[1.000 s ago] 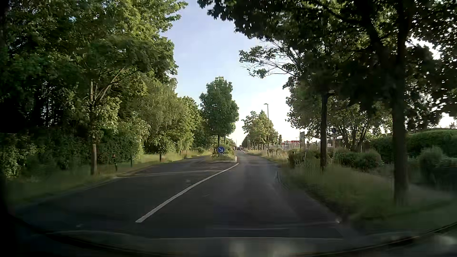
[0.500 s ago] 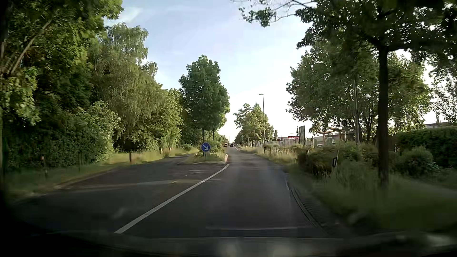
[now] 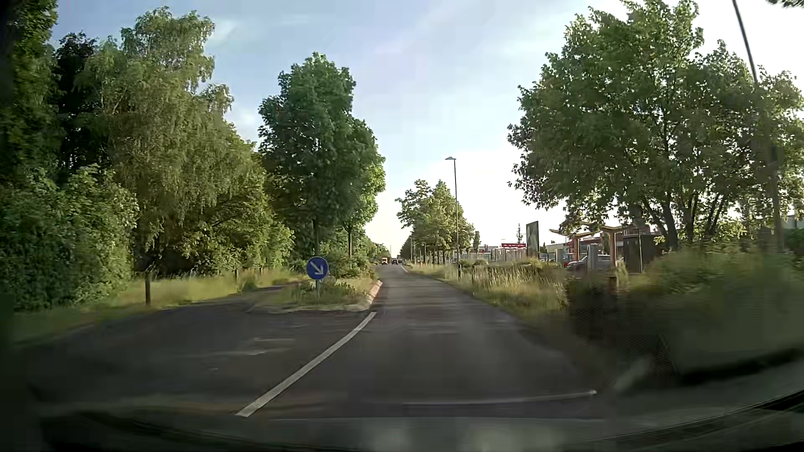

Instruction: Follow the waypoints while adhering to traffic rules and regulations

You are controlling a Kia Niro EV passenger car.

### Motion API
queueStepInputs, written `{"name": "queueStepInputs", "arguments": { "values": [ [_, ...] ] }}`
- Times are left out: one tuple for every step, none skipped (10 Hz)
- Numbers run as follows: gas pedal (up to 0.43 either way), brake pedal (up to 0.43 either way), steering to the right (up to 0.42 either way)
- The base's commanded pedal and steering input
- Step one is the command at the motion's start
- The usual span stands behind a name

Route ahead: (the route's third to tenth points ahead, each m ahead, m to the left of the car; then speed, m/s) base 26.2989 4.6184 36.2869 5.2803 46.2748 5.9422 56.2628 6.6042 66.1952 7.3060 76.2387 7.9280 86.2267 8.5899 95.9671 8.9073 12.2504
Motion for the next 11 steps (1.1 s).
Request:
{"name": "queueStepInputs", "arguments": {
  "values": [
    [0.067,0.03,0.004],
    [0.067,0.03,0.001],
    [0.067,0.03,-0.002],
    [0.067,0.03,-0.005],
    [0.067,0.03,-0.01],
    [0.067,0.03,-0.014],
    [0.067,0.03,-0.016],
    [0.067,0.03,-0.019],
    [0.067,0.03,-0.022],
    [0.067,0.03,-0.023],
    [0.067,0.03,-0.023]
  ]
}}
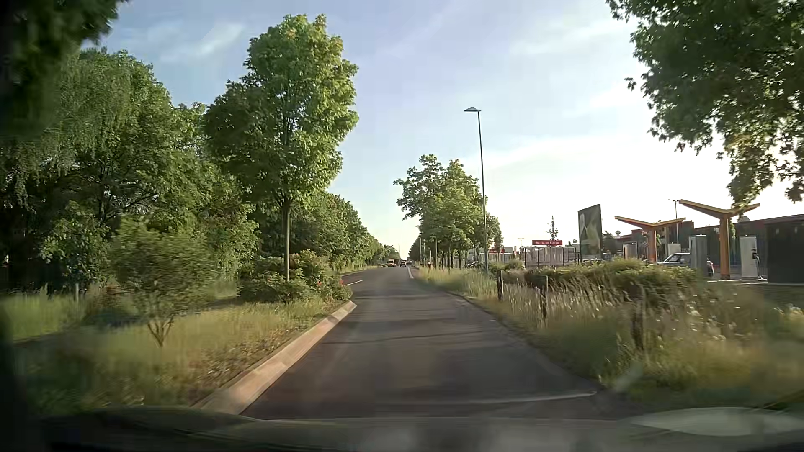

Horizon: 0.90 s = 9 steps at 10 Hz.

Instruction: Follow the waypoints while adhering to traffic rules and regulations

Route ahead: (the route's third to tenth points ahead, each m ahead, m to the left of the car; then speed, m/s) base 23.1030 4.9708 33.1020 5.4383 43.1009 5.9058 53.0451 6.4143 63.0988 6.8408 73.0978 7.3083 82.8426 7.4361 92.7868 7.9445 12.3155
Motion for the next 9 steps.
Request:
{"name": "queueStepInputs", "arguments": {
  "values": [
    [0.067,0.03,-0.023],
    [0.067,0.03,-0.023],
    [0.067,0.03,-0.024],
    [0.067,0.03,-0.026],
    [0.067,0.03,-0.026],
    [0.067,0.03,-0.026],
    [0.067,0.03,-0.026],
    [0.067,0.03,-0.028],
    [0.067,0.03,-0.028]
  ]
}}
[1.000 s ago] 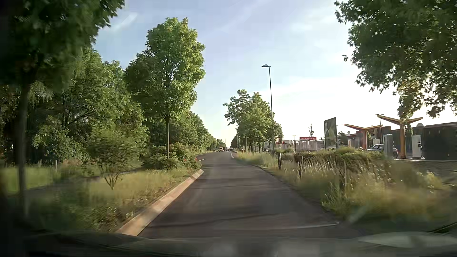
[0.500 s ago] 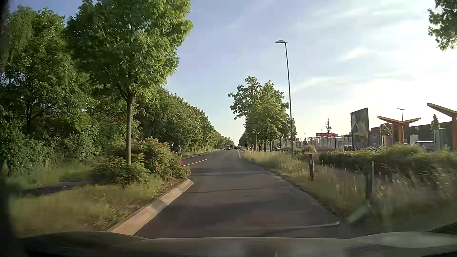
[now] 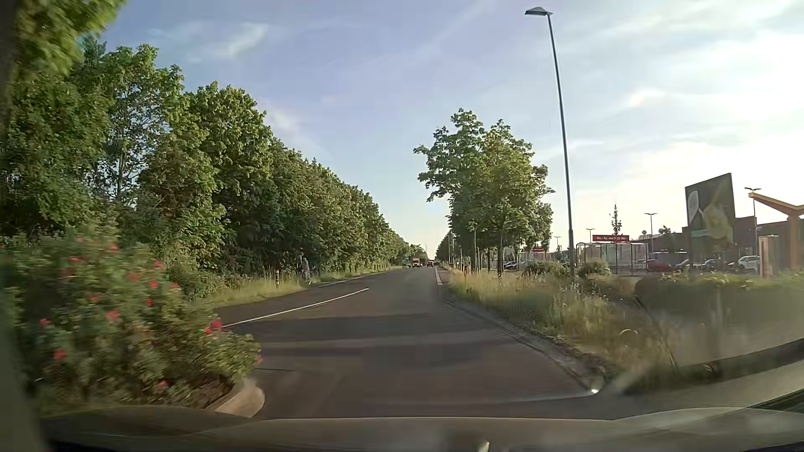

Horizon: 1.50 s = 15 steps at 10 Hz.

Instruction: Follow the waypoints while adhering to traffic rules and regulations

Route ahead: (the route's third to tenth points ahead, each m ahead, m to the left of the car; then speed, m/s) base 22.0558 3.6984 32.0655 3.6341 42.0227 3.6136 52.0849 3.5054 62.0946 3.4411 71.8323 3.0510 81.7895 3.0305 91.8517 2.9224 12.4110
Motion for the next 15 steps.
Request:
{"name": "queueStepInputs", "arguments": {
  "values": [
    [0.067,0.03,-0.029],
    [0.067,0.03,-0.03],
    [0.067,0.03,-0.03],
    [0.067,0.03,-0.028],
    [0.067,0.03,-0.026],
    [0.067,0.03,-0.018],
    [0.067,0.03,-0.01],
    [0.067,0.03,-0.003],
    [0.067,0.03,0.005],
    [0.067,0.03,0.01],
    [0.067,0.03,0.015],
    [0.067,0.03,0.02],
    [0.067,0.03,0.022],
    [0.067,0.03,0.023],
    [0.067,0.03,0.023]
  ]
}}
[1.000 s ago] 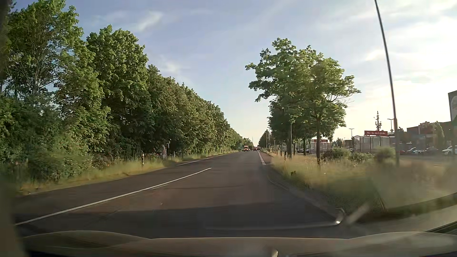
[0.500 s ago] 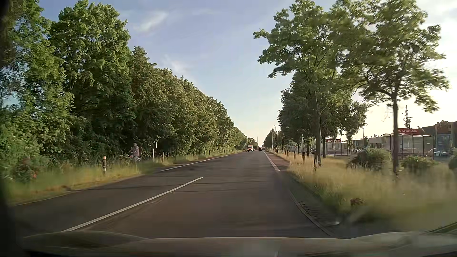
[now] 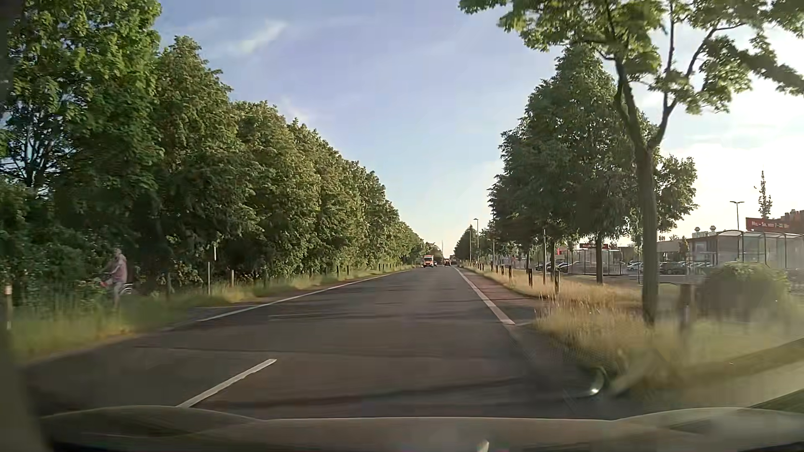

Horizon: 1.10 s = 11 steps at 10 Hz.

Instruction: Follow the waypoints while adhering to traffic rules and regulations

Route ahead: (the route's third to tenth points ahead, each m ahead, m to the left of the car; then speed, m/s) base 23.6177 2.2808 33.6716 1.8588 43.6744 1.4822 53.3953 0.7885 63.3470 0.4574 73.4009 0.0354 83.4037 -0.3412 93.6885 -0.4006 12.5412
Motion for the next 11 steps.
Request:
{"name": "queueStepInputs", "arguments": {
  "values": [
    [0.067,0.03,0.023],
    [0.067,0.03,0.021],
    [0.067,0.024,0.02],
    [0.067,0.03,0.016],
    [0.067,0.03,0.013],
    [0.067,0.037,0.008],
    [0.067,0.03,0.005],
    [0.067,0.03,0.003],
    [0.067,0.03,0.004],
    [0.067,0.03,0.003],
    [0.067,0.03,0.002]
  ]
}}
